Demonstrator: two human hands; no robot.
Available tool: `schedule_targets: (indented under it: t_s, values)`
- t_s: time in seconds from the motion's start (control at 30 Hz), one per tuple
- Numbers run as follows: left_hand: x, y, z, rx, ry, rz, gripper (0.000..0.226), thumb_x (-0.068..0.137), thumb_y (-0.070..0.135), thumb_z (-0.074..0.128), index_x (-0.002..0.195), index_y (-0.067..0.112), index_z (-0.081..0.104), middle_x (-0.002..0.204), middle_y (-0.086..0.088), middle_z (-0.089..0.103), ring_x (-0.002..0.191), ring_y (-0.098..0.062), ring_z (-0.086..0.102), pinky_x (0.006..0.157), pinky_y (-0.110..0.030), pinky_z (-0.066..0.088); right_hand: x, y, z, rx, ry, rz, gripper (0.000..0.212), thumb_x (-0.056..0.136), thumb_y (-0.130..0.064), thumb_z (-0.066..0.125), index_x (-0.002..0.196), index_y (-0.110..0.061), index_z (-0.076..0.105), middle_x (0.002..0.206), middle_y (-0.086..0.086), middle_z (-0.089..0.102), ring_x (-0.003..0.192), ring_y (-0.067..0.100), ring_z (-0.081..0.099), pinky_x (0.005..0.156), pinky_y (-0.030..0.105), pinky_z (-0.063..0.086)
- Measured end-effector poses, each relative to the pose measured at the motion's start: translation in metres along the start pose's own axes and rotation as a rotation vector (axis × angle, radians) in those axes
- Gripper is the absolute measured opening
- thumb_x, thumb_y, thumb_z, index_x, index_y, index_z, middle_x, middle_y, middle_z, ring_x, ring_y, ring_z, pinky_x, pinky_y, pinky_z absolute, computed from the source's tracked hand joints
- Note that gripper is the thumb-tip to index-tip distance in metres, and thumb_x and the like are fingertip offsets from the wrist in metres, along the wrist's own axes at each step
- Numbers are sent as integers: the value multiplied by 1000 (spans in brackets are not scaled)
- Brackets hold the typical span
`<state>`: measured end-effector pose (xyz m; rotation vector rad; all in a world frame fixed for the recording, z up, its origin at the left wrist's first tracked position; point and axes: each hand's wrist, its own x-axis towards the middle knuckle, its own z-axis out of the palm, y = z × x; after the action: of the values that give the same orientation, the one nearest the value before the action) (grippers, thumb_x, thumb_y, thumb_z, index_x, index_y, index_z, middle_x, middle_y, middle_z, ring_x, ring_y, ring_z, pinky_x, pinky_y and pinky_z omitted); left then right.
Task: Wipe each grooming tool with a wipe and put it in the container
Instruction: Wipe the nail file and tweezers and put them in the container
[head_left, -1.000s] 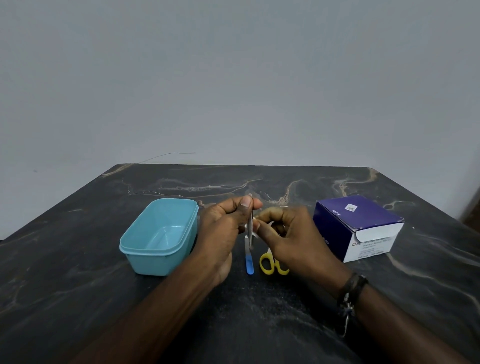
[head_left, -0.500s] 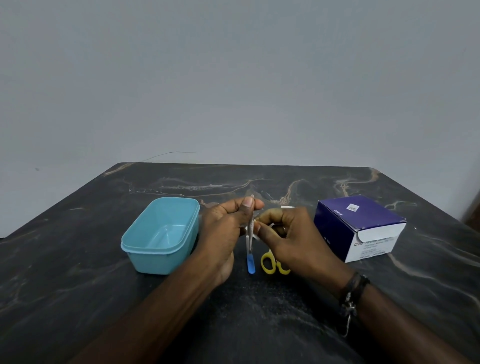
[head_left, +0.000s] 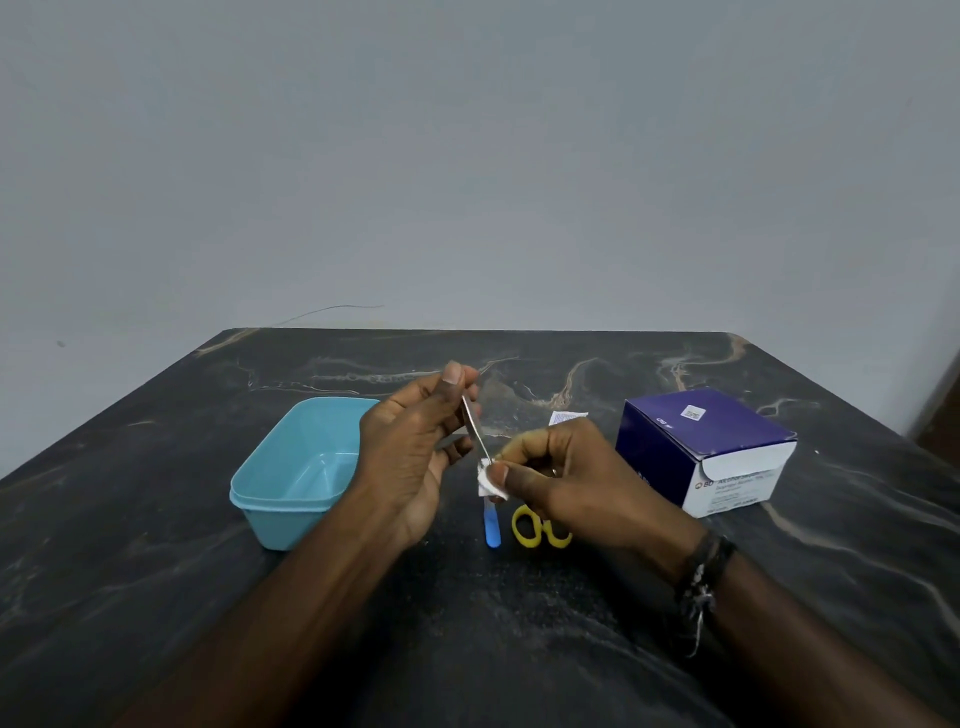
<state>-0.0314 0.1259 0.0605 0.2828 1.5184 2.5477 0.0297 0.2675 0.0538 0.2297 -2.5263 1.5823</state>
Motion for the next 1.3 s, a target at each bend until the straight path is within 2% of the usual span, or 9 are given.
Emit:
schedule_targets:
  t_s: [0.1,0.23,0.4,0.57,0.7,0.83,1.07,1.3]
  values:
    - [1,2,-1,-15,9,1,20,69,31,69,82,16,71,73,4,70,73,-13,61,73,-32,46,3,1,-3,50,105,3,16,90,-16,65,81,-6,72,52,-15,63,46,-5,54,48,7,39]
    - [-1,-3,1,7,-2,-2,20,71,29,69,83,13,72,73,2,71,73,-14,62,73,-33,48,5,1,-3,149,225,-39,13,90,-13,64,82,-8,72,50,-15,61,46,-4,53,49,9,39]
    - [-4,-6,5,50,-48,-8,23,69,29,69,82,11,72,69,2,71,66,-12,65,67,-31,51,4,-2,1,150,225,-89,9,89,-12,65,85,-8,74,56,-14,65,50,-4,56,51,8,41]
    - [-8,-7,8,74,-59,12,27,66,31,68,83,11,72,68,2,72,64,-9,67,59,-25,54,3,-3,2,238,246,-56,7,87,-11,67,84,-11,73,57,-9,66,46,-2,54,48,10,40]
    - [-8,-7,7,64,-42,22,25,67,30,68,82,11,72,72,3,73,73,-12,65,65,-30,53,1,-5,2,228,160,25,9,88,-16,67,83,-10,72,58,-7,64,47,0,50,46,11,39]
    - [-5,-5,4,46,-14,37,22,66,30,68,80,13,72,75,5,73,81,-13,63,71,-31,49,-2,-6,4,199,35,91,14,90,-13,64,85,-2,71,58,-5,60,50,1,48,45,10,38]
    - [-10,-8,10,59,-82,-15,24,66,29,69,80,10,71,66,4,71,61,-7,65,57,-25,51,-1,-4,1,366,47,139,15,90,-16,63,86,-2,69,62,5,49,54,7,40,42,14,31]
    - [-5,-4,4,35,-17,21,22,65,32,69,77,13,72,73,6,74,82,-13,63,72,-33,48,-2,-4,3,325,-31,117,23,90,-18,62,94,3,70,61,2,52,53,7,40,45,16,31]
